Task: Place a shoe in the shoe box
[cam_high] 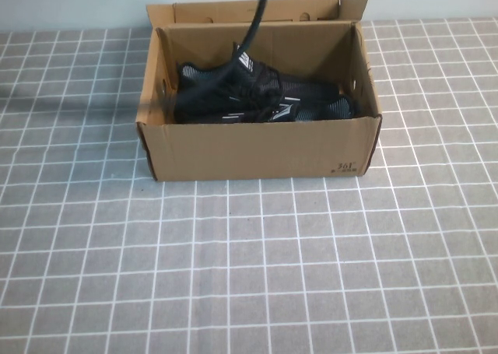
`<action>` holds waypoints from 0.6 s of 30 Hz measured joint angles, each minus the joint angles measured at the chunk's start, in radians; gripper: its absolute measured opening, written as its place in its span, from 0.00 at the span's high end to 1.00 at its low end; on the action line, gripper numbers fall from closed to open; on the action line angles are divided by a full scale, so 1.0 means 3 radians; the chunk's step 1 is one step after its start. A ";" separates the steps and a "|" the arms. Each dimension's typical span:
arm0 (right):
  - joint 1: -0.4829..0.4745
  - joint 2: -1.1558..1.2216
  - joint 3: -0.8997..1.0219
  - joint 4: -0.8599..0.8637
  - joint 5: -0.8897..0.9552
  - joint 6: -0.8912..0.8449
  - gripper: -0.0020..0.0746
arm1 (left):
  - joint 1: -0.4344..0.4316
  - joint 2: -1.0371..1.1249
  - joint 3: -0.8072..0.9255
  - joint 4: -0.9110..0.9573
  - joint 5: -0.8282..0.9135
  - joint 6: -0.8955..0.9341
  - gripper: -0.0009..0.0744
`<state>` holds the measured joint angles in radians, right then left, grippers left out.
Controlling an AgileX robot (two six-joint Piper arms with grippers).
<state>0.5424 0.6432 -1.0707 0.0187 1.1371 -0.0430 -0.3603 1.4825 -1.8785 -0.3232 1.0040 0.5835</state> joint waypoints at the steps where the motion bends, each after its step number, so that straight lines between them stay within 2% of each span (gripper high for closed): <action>1: 0.0000 -0.0079 0.0000 0.0006 0.0028 0.0019 0.99 | 0.0000 -0.0185 0.0216 0.0000 -0.0132 -0.0006 0.99; 12: 0.0000 -0.0977 0.0000 0.0089 0.0095 0.0057 0.99 | 0.0000 -0.2503 0.3402 -0.0240 -0.1988 -0.0013 0.99; 18: 0.0000 -0.1231 0.0147 0.0089 -0.0250 0.0051 0.99 | 0.0000 -0.3628 0.4635 -0.0312 -0.2597 -0.0013 0.99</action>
<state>0.5424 0.2738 -1.0264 0.0456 1.0621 -0.0276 -0.3603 0.3940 -0.4880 -0.4167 0.2250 0.5796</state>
